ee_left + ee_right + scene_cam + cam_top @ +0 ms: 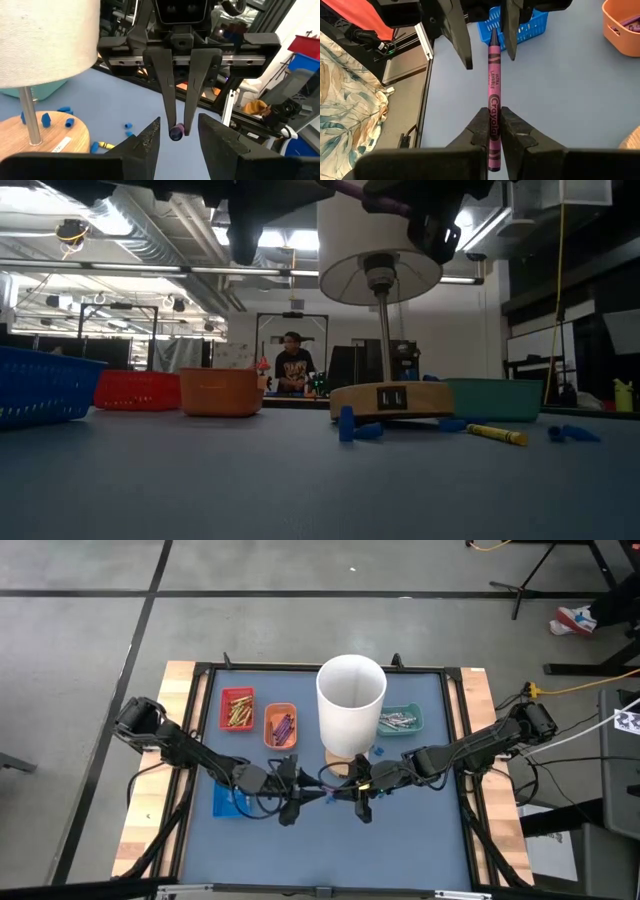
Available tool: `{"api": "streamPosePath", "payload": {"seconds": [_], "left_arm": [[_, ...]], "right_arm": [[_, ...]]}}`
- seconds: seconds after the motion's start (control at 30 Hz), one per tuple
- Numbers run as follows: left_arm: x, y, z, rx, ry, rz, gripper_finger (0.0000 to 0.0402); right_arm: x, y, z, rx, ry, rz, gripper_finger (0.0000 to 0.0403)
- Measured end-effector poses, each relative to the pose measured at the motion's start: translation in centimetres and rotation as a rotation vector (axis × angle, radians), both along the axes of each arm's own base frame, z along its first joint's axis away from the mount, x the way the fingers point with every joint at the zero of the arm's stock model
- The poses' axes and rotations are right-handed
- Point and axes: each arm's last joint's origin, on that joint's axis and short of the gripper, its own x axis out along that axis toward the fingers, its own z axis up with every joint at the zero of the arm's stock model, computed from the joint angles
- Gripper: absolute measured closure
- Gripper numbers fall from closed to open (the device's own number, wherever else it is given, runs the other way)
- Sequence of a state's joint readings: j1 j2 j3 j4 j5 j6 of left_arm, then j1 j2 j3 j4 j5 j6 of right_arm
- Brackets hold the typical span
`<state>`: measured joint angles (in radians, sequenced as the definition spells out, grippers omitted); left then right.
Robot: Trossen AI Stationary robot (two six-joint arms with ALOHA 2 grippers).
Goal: Sort crayons
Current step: Put the violet crayon into the orange bin
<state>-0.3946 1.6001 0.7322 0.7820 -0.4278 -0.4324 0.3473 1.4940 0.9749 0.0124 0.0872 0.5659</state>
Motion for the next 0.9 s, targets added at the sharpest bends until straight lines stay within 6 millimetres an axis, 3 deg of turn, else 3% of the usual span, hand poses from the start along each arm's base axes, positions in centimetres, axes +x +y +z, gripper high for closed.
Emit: {"api": "streamPosePath", "payload": {"seconds": [0.2, 0.63, 0.9], "left_arm": [[0.00, 0.00, -0.01, 0.001, 0.001, 0.000, 0.0297], [0.00, 0.10, -0.01, 0.001, 0.001, 0.027, 0.0388], [0.02, 0.14, -0.01, 0.001, 0.001, 0.029, 0.0393]], "right_arm": [[0.01, -0.03, 0.00, -0.004, -0.002, -0.008, 0.0375], [0.00, -0.03, -0.01, -0.006, -0.001, -0.007, 0.0375], [-0.02, -0.05, -0.04, -0.007, 0.003, -0.009, 0.0375]]}}
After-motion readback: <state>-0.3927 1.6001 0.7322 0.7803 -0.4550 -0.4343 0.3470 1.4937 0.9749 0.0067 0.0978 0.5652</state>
